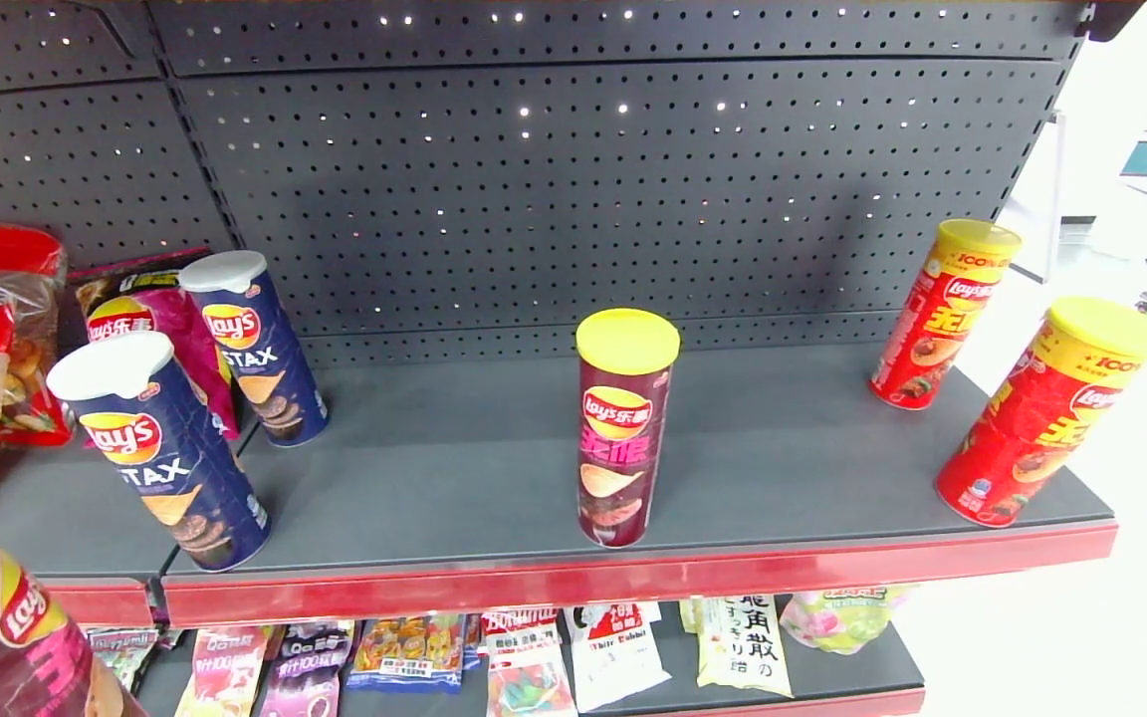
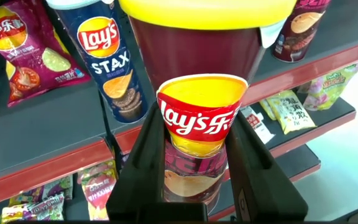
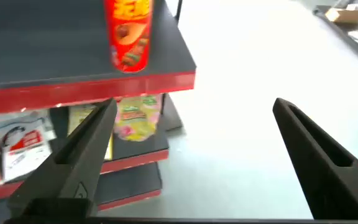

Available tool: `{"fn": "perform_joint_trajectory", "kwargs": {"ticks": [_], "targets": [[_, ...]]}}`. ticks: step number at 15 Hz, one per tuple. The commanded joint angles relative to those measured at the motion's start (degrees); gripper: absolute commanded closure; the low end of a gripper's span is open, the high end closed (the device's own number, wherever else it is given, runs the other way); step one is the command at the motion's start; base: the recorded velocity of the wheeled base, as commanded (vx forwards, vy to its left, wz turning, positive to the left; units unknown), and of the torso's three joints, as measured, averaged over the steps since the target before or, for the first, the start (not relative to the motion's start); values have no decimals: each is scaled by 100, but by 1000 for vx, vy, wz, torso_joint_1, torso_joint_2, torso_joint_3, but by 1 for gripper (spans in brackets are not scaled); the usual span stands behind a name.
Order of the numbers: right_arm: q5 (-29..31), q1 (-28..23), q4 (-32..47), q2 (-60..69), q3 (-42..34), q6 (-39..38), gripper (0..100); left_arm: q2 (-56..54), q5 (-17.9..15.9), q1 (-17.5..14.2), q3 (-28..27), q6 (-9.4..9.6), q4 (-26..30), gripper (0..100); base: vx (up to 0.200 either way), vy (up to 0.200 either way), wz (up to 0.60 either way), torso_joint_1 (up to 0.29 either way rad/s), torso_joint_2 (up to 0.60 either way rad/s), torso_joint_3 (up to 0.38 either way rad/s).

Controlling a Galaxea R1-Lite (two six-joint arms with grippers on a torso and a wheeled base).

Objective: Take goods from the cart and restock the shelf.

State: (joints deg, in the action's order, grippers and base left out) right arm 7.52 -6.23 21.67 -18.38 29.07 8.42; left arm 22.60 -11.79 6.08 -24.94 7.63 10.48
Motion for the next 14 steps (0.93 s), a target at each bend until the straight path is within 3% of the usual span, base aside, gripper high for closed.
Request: {"fn": "perform_joint_trajectory", "kwargs": {"ticks": [1, 4, 6, 8, 9, 11, 14], "targets": [[-532, 219, 12, 775, -552, 72, 0, -19, 1, -2, 7, -7, -2, 100, 0, 0, 0, 0, 0, 0], [-752, 438, -93, 995, -1079, 327, 0, -19, 19, -2, 77, -7, -117, 100, 0, 0, 0, 0, 0, 0], [-1051, 632, -436, 1838, -1923, 335, 0, -45, 36, -11, 121, -34, -231, 100, 0, 0, 0, 0, 0, 0], [-1121, 632, -1297, 1838, -2310, 133, 0, -98, 54, -11, 112, -130, -231, 100, 0, 0, 0, 0, 0, 0], [-1165, 632, -1315, 1838, -2336, 63, 0, -116, 45, -11, 121, -130, -231, 100, 0, 0, 0, 0, 0, 0], [-1069, 632, -1350, 1838, -2371, -280, 0, -239, 19, -11, 156, -165, -205, 100, 0, 0, 0, 0, 0, 0], [-691, 632, -1834, 1838, -2582, -122, 0, -327, 45, -11, 191, -227, -213, 100, 0, 0, 0, 0, 0, 0]]}}
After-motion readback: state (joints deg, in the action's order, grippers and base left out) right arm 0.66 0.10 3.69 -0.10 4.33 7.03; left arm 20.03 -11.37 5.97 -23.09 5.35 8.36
